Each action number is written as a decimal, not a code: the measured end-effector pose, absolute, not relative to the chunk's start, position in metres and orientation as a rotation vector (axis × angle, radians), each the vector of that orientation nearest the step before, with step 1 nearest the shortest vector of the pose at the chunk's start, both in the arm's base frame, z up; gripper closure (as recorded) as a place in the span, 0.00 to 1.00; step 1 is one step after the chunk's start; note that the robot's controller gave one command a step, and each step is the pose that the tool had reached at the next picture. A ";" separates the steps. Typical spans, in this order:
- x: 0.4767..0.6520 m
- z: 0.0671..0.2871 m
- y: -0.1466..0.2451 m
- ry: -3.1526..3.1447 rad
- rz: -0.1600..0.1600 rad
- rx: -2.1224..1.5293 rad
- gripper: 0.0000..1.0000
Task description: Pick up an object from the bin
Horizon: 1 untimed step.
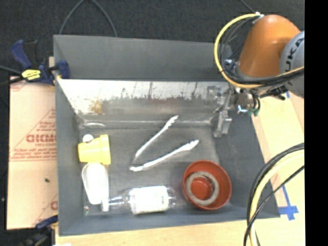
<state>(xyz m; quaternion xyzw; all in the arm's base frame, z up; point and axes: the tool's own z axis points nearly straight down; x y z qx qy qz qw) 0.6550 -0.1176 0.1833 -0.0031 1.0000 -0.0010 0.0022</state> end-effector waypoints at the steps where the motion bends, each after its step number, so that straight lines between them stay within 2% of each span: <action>1: 0.655 0.183 -0.118 3.137 -0.003 -0.010 0.00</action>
Offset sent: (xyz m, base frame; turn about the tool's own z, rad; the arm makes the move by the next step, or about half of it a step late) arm -0.0071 -0.0092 -0.0722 -0.1526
